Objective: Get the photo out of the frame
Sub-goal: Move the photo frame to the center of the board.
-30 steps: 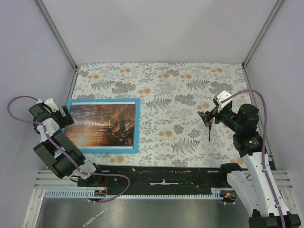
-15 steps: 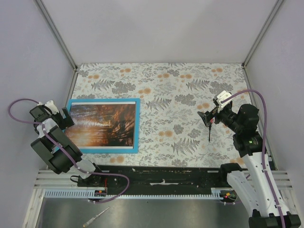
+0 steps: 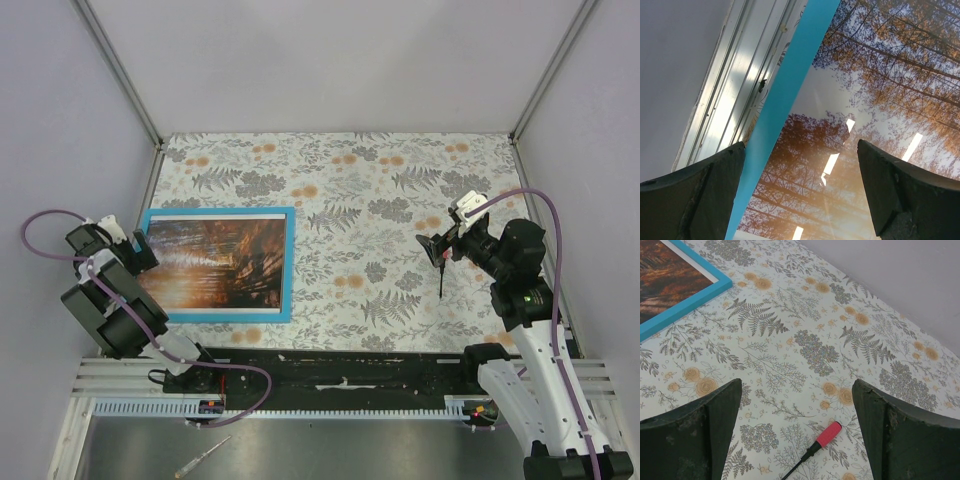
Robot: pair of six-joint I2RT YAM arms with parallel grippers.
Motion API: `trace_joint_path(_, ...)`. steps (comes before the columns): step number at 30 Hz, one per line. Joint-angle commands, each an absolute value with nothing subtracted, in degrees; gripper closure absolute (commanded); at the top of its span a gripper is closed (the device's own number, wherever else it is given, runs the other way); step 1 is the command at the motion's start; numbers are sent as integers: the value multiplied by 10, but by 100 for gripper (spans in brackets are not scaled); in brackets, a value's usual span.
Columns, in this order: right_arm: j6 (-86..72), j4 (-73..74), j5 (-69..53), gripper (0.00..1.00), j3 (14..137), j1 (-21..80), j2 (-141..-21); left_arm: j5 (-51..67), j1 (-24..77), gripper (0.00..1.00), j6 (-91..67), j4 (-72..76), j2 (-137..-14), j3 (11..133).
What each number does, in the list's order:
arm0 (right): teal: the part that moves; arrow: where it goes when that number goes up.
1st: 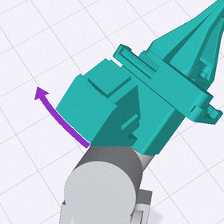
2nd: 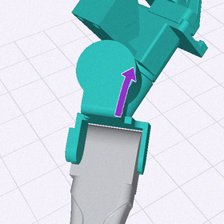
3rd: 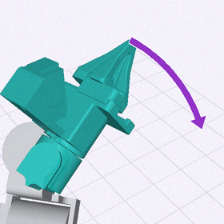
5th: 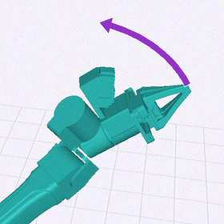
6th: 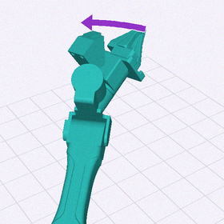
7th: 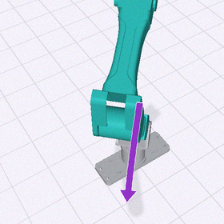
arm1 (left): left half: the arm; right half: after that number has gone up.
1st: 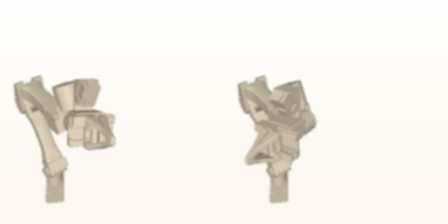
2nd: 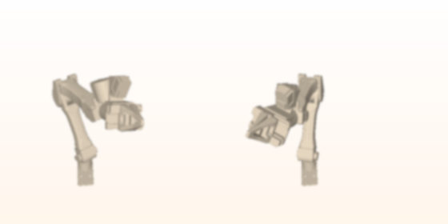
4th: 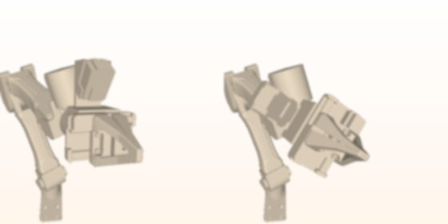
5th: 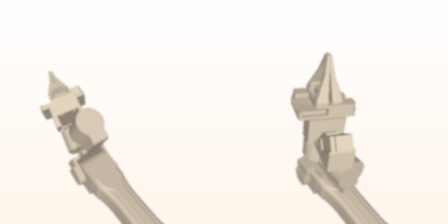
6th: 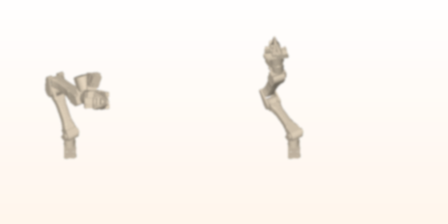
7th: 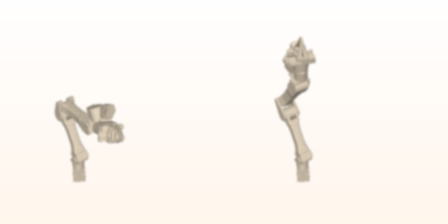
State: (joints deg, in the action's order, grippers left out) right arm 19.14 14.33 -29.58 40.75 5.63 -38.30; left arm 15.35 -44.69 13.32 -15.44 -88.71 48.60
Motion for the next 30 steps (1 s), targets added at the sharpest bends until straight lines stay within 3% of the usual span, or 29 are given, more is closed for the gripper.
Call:
trace_joint_path(1, 196, 133, -294, 2, 417, 55, -378, 158, -452, 0, 139, -163, -913, 497)
trace_joint_path(16, 194, 134, -296, 2, 417, 55, -374, 199, -430, 0, 170, -201, -887, 500)
trace_joint_path(30, 192, 133, -299, 2, 418, 54, -374, 126, -296, 0, 160, -214, -871, 498)
